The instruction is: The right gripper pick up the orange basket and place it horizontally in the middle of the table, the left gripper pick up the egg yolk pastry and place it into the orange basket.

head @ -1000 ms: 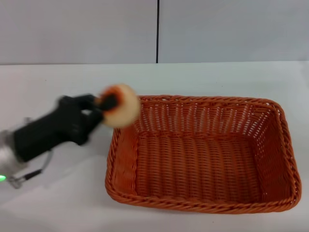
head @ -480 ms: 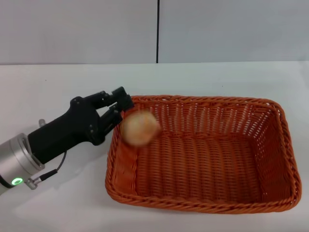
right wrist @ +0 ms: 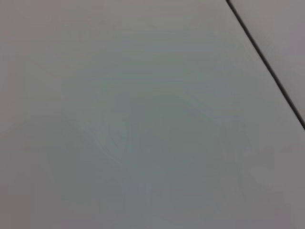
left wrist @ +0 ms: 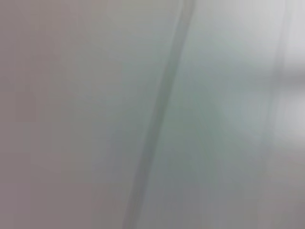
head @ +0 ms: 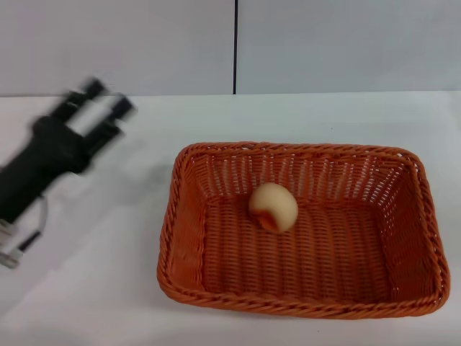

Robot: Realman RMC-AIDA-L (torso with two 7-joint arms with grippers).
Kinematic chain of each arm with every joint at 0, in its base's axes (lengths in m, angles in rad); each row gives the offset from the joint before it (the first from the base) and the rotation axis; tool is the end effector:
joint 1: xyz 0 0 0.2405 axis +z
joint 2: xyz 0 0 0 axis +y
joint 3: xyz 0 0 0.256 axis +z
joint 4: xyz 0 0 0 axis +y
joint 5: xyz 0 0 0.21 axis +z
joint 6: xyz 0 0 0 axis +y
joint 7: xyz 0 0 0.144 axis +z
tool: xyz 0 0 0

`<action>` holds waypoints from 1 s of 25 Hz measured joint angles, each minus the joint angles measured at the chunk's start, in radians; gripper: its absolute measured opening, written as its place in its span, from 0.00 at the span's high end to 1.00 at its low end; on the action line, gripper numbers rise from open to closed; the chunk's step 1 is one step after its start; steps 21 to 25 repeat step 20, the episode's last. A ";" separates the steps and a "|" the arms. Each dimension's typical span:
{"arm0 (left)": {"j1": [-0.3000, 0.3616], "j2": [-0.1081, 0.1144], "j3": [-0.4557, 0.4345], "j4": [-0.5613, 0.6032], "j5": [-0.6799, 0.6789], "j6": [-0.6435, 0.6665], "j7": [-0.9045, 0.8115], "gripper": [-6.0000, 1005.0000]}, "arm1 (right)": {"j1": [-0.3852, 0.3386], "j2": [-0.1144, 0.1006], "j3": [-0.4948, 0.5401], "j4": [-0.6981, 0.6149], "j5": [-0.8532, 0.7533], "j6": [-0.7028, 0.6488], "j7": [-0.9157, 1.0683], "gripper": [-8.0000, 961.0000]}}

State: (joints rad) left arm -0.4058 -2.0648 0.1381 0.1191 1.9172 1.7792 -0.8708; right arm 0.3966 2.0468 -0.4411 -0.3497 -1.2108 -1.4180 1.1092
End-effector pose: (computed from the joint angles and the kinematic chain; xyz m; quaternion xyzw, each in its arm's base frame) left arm -0.2868 0.2622 -0.0072 -0.7879 -0.2239 -0.5087 0.2651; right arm 0.3314 0.3279 0.0824 -0.6610 0.3027 0.5061 0.4640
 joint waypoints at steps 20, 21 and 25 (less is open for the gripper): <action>0.199 0.001 -0.704 -0.155 -0.056 0.043 0.213 0.18 | -0.092 0.025 0.285 0.025 0.002 -0.060 -0.127 0.65; 0.199 0.001 -0.704 -0.155 -0.056 0.043 0.213 0.18 | -0.092 0.025 0.285 0.025 0.002 -0.060 -0.127 0.65; 0.199 0.001 -0.704 -0.155 -0.056 0.043 0.213 0.18 | -0.092 0.025 0.285 0.025 0.002 -0.060 -0.127 0.65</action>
